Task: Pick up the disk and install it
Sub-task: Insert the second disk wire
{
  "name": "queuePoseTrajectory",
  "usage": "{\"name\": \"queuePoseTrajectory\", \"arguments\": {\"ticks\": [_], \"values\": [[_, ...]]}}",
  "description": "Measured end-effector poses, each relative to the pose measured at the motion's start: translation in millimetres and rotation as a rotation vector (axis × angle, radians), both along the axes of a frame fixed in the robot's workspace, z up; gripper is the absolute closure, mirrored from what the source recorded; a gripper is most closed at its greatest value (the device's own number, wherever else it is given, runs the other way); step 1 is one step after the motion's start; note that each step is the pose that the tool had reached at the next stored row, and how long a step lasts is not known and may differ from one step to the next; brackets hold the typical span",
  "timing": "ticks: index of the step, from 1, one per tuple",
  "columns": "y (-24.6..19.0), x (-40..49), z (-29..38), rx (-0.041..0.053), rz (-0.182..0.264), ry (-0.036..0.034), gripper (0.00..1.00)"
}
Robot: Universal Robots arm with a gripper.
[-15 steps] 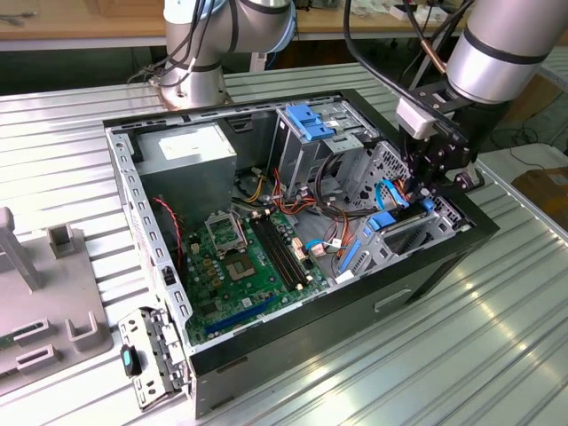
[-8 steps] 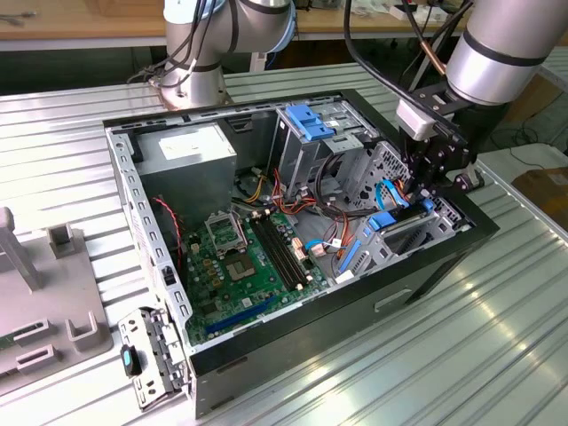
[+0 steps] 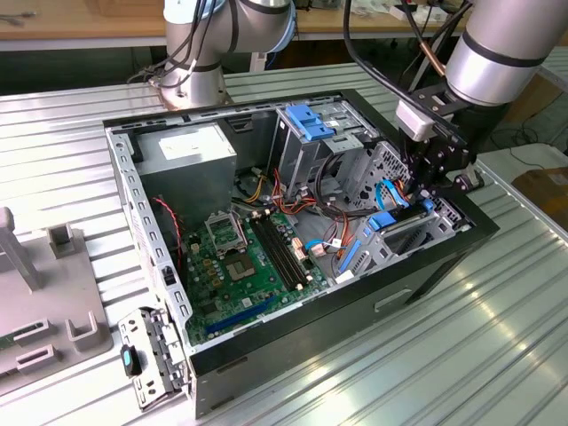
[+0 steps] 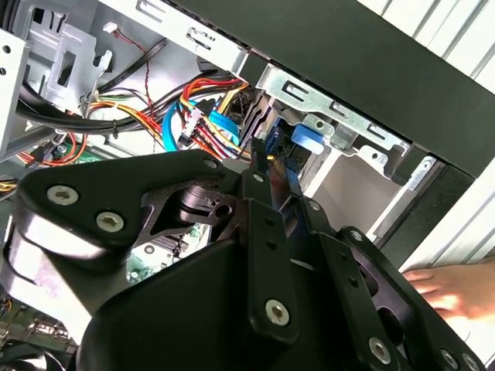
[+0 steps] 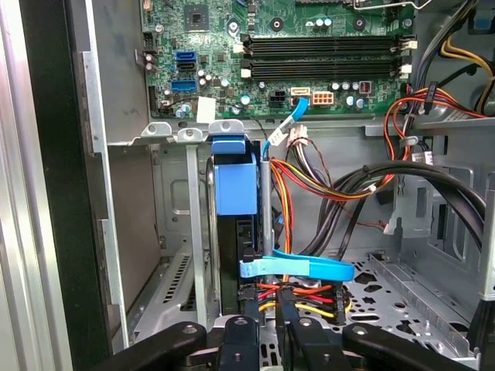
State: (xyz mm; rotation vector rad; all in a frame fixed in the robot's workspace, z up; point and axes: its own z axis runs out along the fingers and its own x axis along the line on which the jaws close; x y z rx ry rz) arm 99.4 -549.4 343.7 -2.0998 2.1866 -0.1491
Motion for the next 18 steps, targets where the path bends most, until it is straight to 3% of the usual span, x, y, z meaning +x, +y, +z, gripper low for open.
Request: {"name": "queuePoseTrajectory", "arguments": {"ticks": [3, 6, 8, 15, 18], "values": [[0.0, 0.0, -0.1, 0.0001, 0.0, 0.0, 0.76], [0.0, 0.0, 6.6, 0.0002, 0.0, -0.0001, 0.76], [0.0, 0.0, 15.2, 0.0001, 0.0, 0.0, 0.76], [0.0, 0.0, 35.5, 0.0, 0.0, 0.0, 0.76], [0.0, 0.0, 36.2, 0.0002, 0.0, 0.0, 0.76]]}}
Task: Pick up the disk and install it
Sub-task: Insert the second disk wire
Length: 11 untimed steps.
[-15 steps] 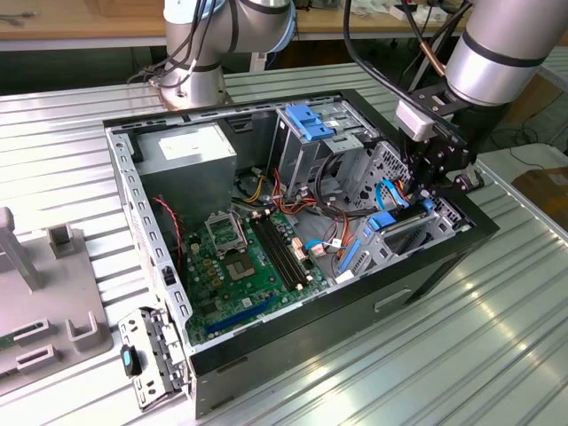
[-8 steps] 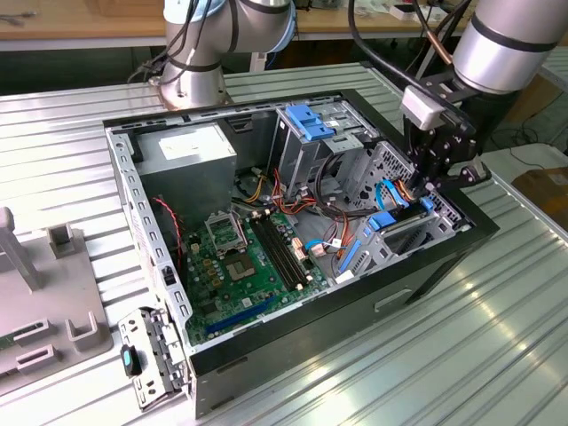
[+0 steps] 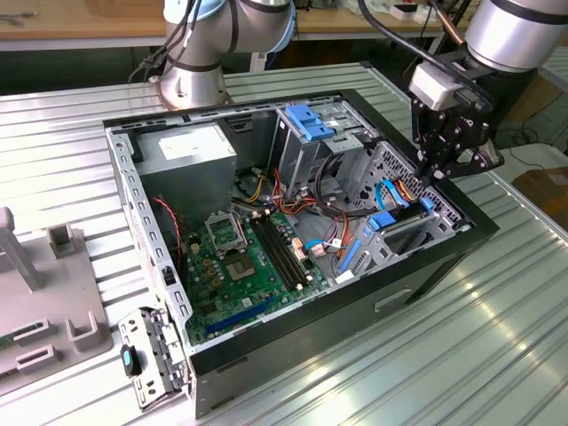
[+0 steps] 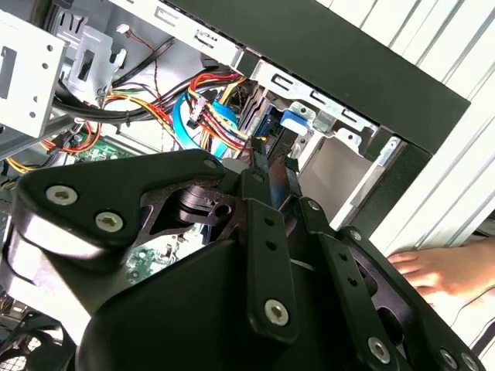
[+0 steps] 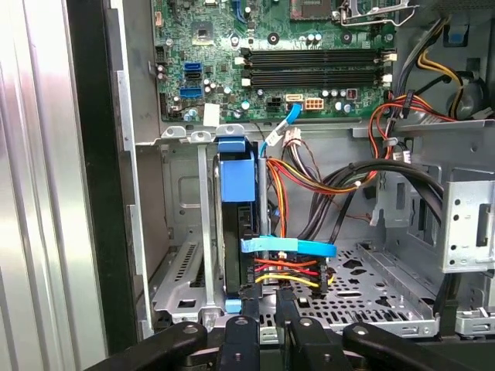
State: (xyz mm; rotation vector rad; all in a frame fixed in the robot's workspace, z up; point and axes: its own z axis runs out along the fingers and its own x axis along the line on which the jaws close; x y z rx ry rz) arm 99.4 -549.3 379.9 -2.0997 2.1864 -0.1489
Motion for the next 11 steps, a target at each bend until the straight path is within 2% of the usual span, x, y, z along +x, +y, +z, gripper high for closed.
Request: {"name": "queuePoseTrajectory", "arguments": {"ticks": [4, 8, 11], "values": [[0.4, -3.3, 0.1, -0.0002, 0.0, 0.0, 0.76], [1.8, -16.0, 0.0, -0.0001, 0.0, -0.0001, 0.76], [1.9, -17.6, 0.1, -0.0001, 0.0, -0.0001, 0.76]]}}
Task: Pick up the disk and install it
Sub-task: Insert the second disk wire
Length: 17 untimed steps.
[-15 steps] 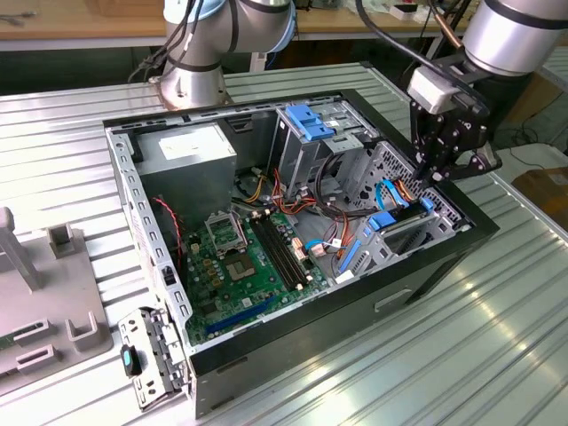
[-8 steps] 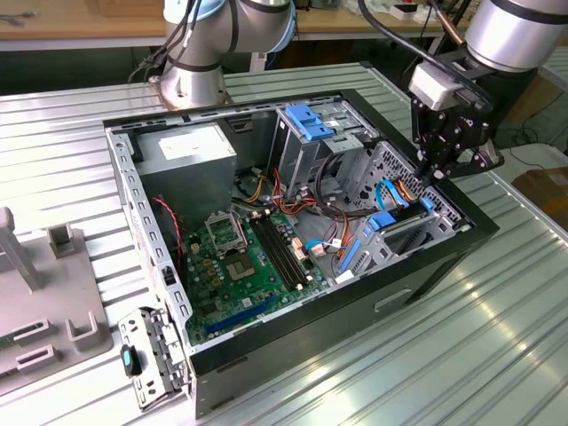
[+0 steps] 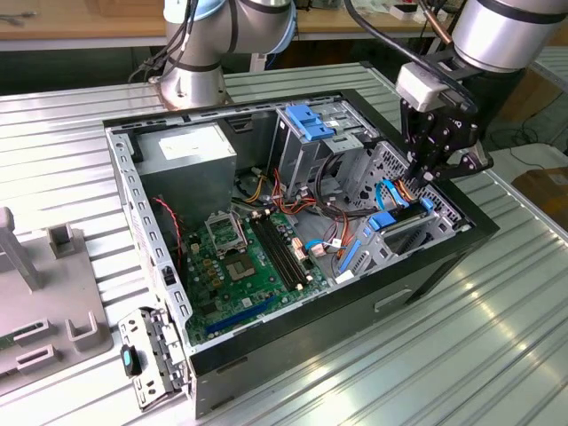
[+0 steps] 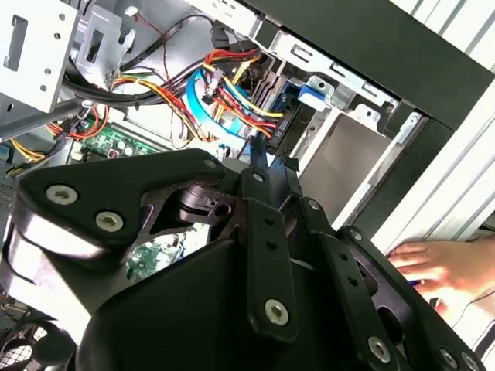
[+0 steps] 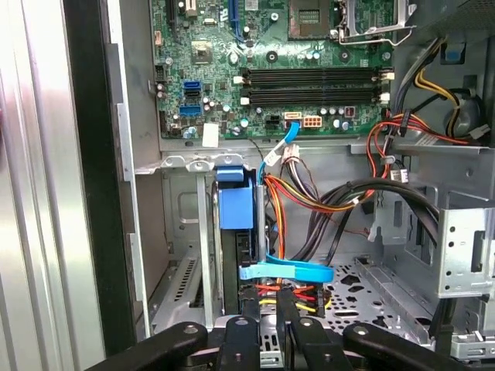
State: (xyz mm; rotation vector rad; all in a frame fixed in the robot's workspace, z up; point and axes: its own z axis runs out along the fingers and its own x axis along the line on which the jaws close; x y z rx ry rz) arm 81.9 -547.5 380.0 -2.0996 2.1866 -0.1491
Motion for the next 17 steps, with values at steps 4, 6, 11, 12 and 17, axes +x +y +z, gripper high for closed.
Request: {"name": "queuePoseTrajectory", "arguments": {"ticks": [4, 6, 11, 12, 17], "values": [[0.1, 9.5, -0.5, -0.0001, 0.0, 0.0398, 0.76], [0.2, 17.4, -0.9, 0.0001, 0.001, 0.0958, 0.76], [0.7, 18.1, -1.1, 0.0001, 0.001, 0.1166, 0.76], [2.7, 13.8, -1.0, 0.0, 0.001, 0.1166, 0.76], [20.1, 1.3, -1.2, 0.0, 0.001, 0.1166, 0.76]]}}
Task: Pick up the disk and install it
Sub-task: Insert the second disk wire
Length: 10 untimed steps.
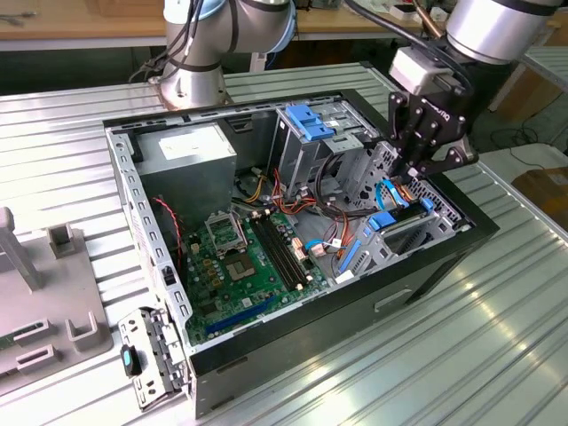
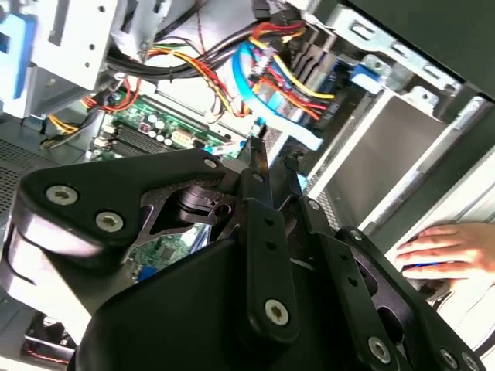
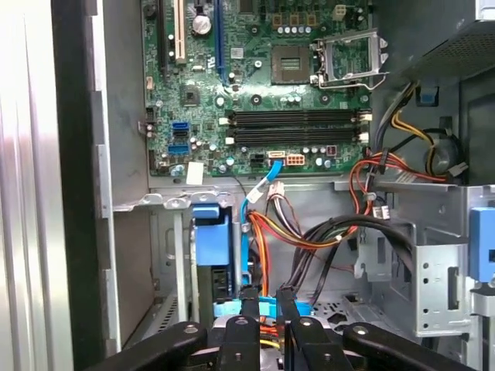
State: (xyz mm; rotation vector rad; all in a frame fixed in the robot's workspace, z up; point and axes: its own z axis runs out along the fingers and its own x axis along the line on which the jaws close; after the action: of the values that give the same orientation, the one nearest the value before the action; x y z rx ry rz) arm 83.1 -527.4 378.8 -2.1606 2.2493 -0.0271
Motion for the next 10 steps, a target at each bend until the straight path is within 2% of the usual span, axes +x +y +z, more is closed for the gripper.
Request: {"name": "queuePoseTrajectory", "arguments": {"ticks": [1, 10], "values": [[2.5, -0.6, -0.1, 0.0002, 0.0, 0.0, 0.76], [3.5, -1.2, 0.0, 0.0, 0.0, 0.0, 0.76]]}}
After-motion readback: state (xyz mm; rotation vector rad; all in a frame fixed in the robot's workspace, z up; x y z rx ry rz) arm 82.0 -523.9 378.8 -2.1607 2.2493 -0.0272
